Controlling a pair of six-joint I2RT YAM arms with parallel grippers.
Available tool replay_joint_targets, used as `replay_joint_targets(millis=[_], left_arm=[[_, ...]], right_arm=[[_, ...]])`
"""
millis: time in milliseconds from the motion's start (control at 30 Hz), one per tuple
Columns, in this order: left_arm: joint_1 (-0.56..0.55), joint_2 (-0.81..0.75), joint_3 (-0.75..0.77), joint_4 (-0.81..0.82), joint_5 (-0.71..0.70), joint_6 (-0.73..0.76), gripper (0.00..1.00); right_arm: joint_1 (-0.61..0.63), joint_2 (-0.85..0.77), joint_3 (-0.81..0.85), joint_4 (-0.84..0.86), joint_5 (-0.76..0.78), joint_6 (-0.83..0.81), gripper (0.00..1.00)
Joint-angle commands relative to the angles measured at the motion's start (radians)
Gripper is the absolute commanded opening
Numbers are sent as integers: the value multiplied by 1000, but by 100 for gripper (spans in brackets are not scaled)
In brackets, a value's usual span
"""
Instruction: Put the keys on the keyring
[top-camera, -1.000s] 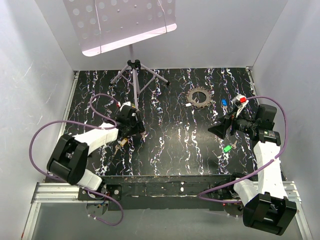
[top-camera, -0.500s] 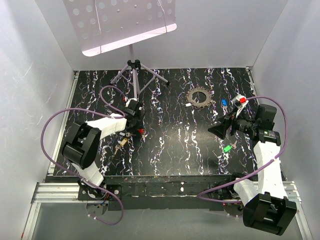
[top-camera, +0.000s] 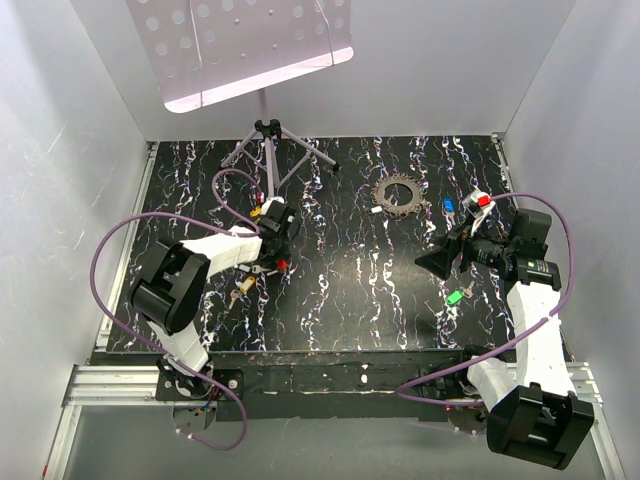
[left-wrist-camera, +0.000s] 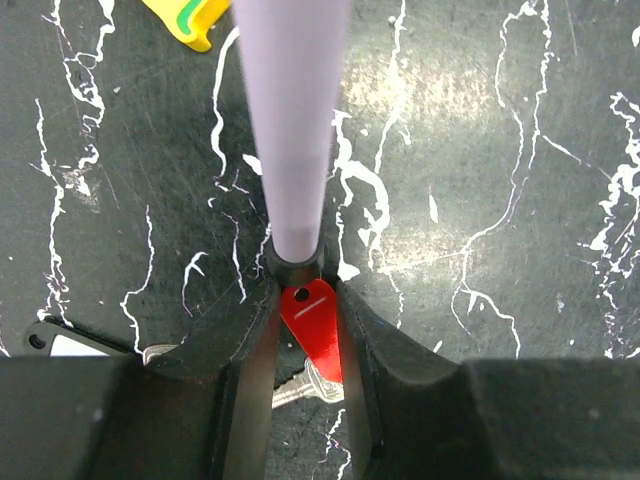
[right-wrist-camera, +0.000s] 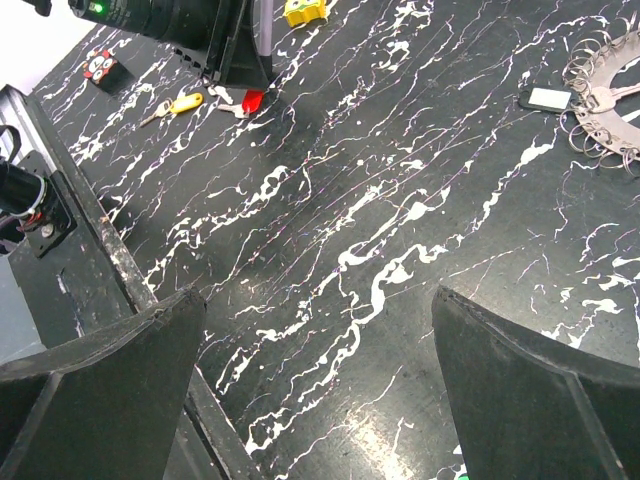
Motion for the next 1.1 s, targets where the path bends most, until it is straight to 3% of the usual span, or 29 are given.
replay_joint_targets(millis=[0,300,433,567,800,1067], left_arm=[[-52,4,-40,-58,4,-5,24],[-102,-119,-100,-76,2,-49,25],[-111,-227,-98,-92,-12,-54,47],[-118,-355,-116,-92,11,-71,54],[-129,-473,-193,-113,102,-104,50],[-149,-435,-264,-98,108,-138,42]], right_arm=[[2,-1,16,-4,-10,-16,100],[5,1,16,-6,-10,-16,100],[5,-1,16,-6,-11,-17,100],[5,1,14,-9,-13,-19,100],[5,1,16,-9,-14,-21,100],[7,2,14,-7,-16,-22,100]])
